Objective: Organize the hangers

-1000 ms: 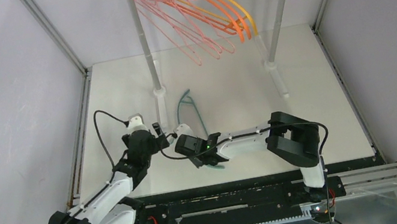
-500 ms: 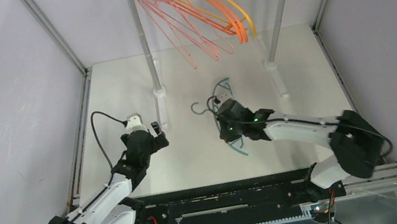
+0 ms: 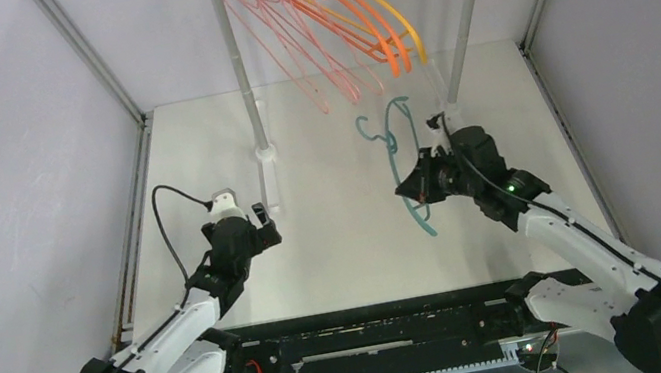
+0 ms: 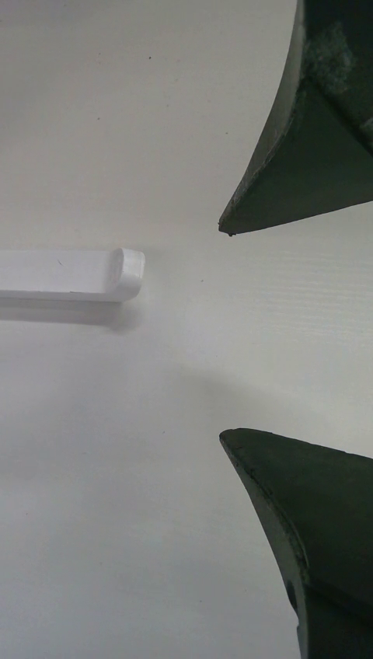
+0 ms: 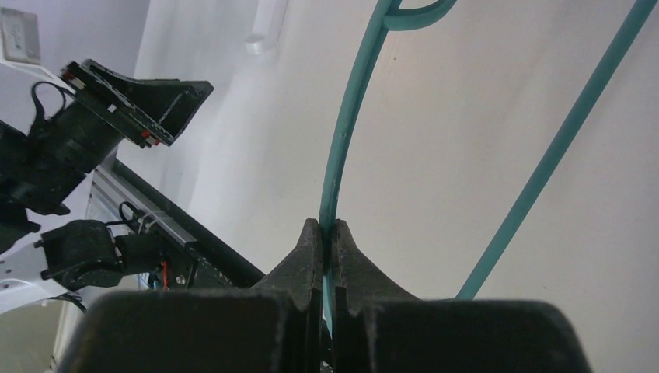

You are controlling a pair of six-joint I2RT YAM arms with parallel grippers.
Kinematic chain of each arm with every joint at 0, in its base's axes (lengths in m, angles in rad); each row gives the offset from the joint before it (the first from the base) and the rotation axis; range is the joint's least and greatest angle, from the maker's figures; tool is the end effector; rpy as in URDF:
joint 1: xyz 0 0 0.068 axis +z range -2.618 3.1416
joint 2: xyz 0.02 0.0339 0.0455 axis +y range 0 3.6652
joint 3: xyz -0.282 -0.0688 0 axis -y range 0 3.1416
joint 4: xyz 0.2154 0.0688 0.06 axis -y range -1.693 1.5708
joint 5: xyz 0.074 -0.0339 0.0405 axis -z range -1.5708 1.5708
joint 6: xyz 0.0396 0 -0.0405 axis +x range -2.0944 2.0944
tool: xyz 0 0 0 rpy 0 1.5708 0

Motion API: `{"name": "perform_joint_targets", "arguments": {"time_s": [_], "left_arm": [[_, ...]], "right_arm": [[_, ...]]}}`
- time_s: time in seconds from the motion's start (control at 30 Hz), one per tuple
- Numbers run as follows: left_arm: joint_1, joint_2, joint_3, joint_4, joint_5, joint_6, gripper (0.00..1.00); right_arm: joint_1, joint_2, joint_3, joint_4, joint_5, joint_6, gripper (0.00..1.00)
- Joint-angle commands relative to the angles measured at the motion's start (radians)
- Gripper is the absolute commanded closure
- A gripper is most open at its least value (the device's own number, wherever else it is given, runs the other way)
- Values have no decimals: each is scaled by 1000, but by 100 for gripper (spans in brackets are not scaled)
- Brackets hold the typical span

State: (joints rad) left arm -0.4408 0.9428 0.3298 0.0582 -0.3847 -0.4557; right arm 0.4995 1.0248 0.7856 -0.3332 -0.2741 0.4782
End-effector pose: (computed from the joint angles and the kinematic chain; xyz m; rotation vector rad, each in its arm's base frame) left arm 0.1502 -0.0544 0.2085 -0.2400 2.0699 -0.1362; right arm 0.1628 0.1010 0.3010 -0.1923 2.2376 0.8462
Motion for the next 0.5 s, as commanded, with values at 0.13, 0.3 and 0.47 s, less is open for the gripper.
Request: {"name": "perform_joint_targets", "arguments": {"time_s": [0.13, 0.3, 0.47], "left_arm": [[7, 6, 24, 35, 15, -15, 0], [7, 14, 27, 35, 16, -13, 1], [7, 13, 27, 36, 16, -14, 1]], "right_arm": [[-204, -167, 8, -46, -178, -9, 100], [-305, -230, 68, -122, -258, -19, 100], [-374, -271, 126, -183, -313, -24, 100]]}}
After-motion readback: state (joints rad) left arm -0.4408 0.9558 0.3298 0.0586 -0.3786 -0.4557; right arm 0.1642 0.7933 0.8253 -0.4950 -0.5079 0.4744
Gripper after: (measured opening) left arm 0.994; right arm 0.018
